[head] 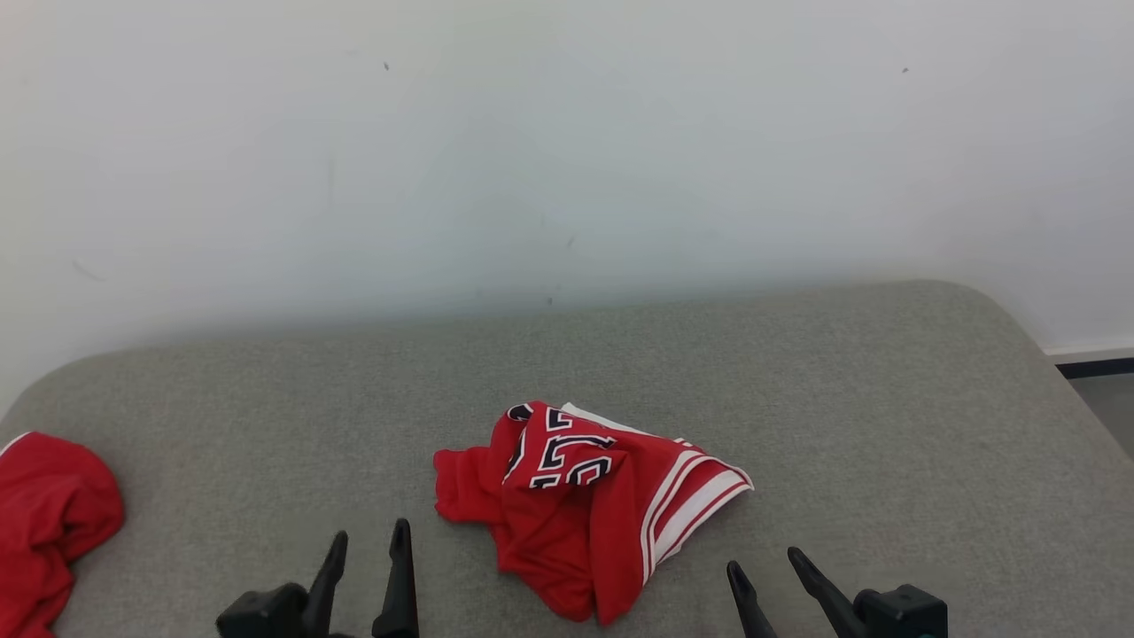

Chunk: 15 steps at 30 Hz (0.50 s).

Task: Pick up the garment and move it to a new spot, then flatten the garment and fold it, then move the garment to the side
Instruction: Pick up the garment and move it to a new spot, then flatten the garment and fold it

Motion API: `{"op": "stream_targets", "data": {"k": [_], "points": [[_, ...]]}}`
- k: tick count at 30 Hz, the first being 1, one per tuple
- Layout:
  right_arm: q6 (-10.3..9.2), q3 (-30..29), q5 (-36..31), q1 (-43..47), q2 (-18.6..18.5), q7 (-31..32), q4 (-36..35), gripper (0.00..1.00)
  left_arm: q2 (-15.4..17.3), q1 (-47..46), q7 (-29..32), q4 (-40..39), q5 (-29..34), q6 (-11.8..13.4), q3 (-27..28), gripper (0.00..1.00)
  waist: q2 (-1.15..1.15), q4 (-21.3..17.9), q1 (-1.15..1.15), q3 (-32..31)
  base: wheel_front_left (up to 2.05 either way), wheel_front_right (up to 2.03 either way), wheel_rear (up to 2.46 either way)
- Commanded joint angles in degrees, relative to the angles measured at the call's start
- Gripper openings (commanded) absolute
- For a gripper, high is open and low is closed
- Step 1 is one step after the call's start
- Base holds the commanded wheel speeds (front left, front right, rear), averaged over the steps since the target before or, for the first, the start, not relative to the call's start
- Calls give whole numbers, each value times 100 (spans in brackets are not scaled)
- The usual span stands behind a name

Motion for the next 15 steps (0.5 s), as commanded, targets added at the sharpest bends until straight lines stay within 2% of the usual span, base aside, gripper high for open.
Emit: {"op": "stream_targets", "data": {"k": [1,3,10,15], "points": [[7,-9,25,18,3,20,83,100,-72,387,-32,-497,472,-83,396,100,0,201,1,40,0,0,0],[7,-22,54,-22,2,13,161,100,-185,775,-28,-905,874,-230,683,100,0,371,1,59,0,0,0],[7,-261,98,-214,2,81,572,100,-401,1402,-31,-1601,1855,-1105,1257,100,0,1013,1,106,0,0,0],[7,-306,406,-573,1,289,1169,100,-504,1445,-33,-1579,2183,-1428,1534,100,0,1464,1,162,0,0,0]]}}
